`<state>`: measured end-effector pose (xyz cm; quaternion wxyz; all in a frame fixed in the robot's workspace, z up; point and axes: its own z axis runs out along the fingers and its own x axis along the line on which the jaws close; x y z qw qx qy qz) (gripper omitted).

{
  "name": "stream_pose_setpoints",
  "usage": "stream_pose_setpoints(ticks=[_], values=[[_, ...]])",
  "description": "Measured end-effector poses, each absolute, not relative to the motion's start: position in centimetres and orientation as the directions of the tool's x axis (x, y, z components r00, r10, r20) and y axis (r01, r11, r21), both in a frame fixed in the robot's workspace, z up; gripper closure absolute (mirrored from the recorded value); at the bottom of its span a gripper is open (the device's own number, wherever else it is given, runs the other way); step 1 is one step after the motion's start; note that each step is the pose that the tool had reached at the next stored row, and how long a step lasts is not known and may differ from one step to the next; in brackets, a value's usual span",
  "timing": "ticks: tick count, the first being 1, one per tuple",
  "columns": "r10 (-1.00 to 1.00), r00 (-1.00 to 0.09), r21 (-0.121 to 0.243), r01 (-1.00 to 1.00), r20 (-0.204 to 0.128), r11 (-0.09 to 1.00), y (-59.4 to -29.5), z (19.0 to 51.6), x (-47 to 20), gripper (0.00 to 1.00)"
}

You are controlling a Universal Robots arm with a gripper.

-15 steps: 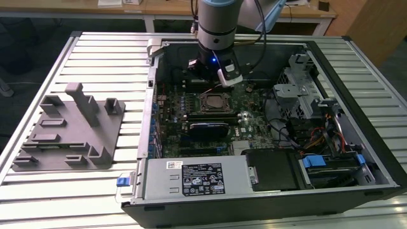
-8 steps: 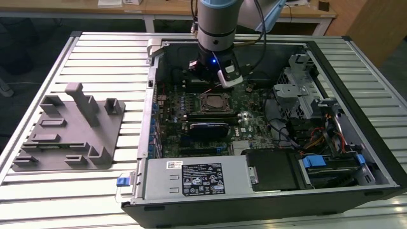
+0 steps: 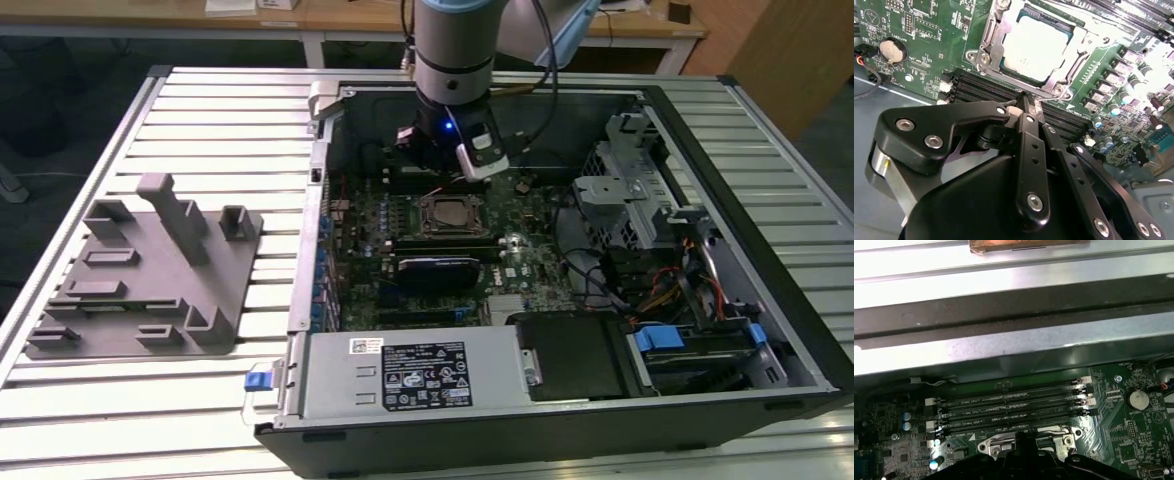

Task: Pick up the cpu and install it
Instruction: 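Install the first cpu locking lever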

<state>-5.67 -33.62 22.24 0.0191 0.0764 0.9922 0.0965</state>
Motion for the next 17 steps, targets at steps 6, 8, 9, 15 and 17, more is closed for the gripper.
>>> stream_pose_setpoints(ticks=[6,8,9,15,17], values=[[0.157,-0.987,0.194,0.15,-0.023,0.969,-33.45,21.98,-5.55,0.89],[0.158,-0.987,0.194,0.151,-0.023,0.969,-33.4,21.9,-5.38,0.89],[0.159,-0.987,0.194,0.152,-0.023,0.969,-33.37,21.87,-5.28,0.89],[0.161,-0.987,0.194,0.154,-0.023,0.969,-33.1,21.73,-5.04,0.89],[0.161,-0.987,0.194,0.154,-0.023,0.969,-33.1,21.73,-5.05,0.89]])
